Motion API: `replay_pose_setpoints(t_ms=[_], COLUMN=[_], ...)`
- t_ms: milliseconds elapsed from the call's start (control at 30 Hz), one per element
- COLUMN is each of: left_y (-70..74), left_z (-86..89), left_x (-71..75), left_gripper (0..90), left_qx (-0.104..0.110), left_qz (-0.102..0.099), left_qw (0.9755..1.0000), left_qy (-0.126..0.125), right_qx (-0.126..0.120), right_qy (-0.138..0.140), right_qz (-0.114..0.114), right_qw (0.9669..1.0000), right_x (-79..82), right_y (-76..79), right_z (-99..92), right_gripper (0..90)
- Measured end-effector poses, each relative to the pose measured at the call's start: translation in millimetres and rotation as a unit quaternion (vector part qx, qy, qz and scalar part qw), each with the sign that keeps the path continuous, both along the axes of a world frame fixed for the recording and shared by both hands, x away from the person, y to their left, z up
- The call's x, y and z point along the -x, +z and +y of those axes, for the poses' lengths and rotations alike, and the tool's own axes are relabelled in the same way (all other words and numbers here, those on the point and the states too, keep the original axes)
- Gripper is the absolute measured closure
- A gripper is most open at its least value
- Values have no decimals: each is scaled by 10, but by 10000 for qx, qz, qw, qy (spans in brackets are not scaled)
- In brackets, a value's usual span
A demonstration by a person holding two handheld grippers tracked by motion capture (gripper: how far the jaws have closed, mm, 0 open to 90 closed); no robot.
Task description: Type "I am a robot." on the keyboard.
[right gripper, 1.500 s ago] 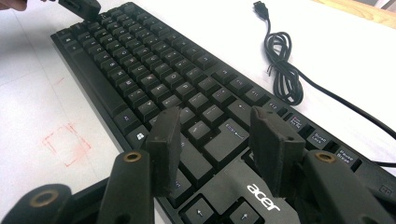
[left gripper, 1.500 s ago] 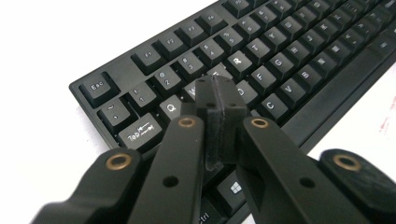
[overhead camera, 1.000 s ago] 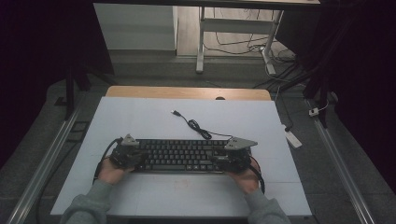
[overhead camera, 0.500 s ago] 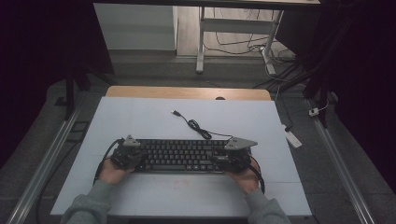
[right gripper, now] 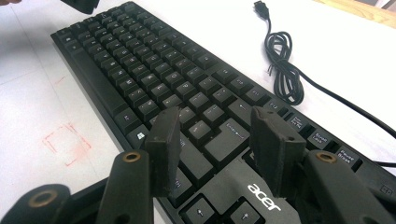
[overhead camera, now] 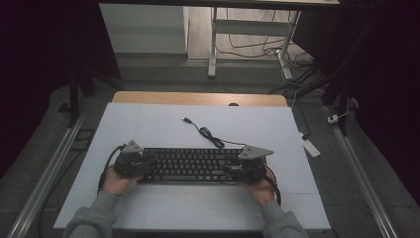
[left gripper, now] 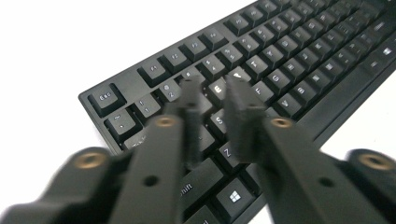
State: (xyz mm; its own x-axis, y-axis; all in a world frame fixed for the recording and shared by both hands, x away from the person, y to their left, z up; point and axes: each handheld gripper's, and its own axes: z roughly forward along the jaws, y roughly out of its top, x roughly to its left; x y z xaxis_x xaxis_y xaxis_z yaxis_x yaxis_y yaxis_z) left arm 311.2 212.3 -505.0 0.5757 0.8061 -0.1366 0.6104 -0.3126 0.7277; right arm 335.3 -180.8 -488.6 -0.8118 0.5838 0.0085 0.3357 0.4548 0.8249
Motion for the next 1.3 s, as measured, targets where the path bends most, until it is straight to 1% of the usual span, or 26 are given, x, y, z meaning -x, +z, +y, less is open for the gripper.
replay_pose_setpoints(t_ms=[100, 133, 267, 433, 600, 667, 900, 1100, 1300], left_y=[29, 40, 68, 78, 82, 85, 99, 119, 134], left_z=[24, 28, 33, 41, 30, 20, -28, -79, -132], left_x=[6, 9, 19, 18, 20, 24, 42, 61, 83], left_gripper=[599, 575, 494, 453, 433, 425, 418, 417, 417], left_qx=[299, 368, 456, 469, 472, 448, 409, 390, 361], left_qz=[2, -9, -35, -29, -10, -32, -51, -103, -109], left_qw=[9995, 9993, 9989, 9989, 9989, 9990, 9991, 9989, 9988], left_qy=[-55, -67, -58, -49, -62, -75, -135, -234, -319], right_qx=[25, 15, 9, 1, 3, -9, 10, 11, 10], right_qy=[-23, -11, -18, -14, -24, -21, -26, -32, -30], right_qz=[13, 20, -1, 1, -13, -15, -24, -31, -34], right_qw=[10000, 10000, 10000, 10000, 10000, 10000, 10000, 10000, 10000], right_x=[-5, -7, -4, -6, -3, -4, -2, -1, 3], right_y=[-3, -7, -2, -5, 2, 2, 4, 5, 9], right_z=[-9, -10, -9, -11, -13, -14, -14, -13, -11], right_gripper=[533, 533, 533, 532, 532, 532, 532, 532, 532])
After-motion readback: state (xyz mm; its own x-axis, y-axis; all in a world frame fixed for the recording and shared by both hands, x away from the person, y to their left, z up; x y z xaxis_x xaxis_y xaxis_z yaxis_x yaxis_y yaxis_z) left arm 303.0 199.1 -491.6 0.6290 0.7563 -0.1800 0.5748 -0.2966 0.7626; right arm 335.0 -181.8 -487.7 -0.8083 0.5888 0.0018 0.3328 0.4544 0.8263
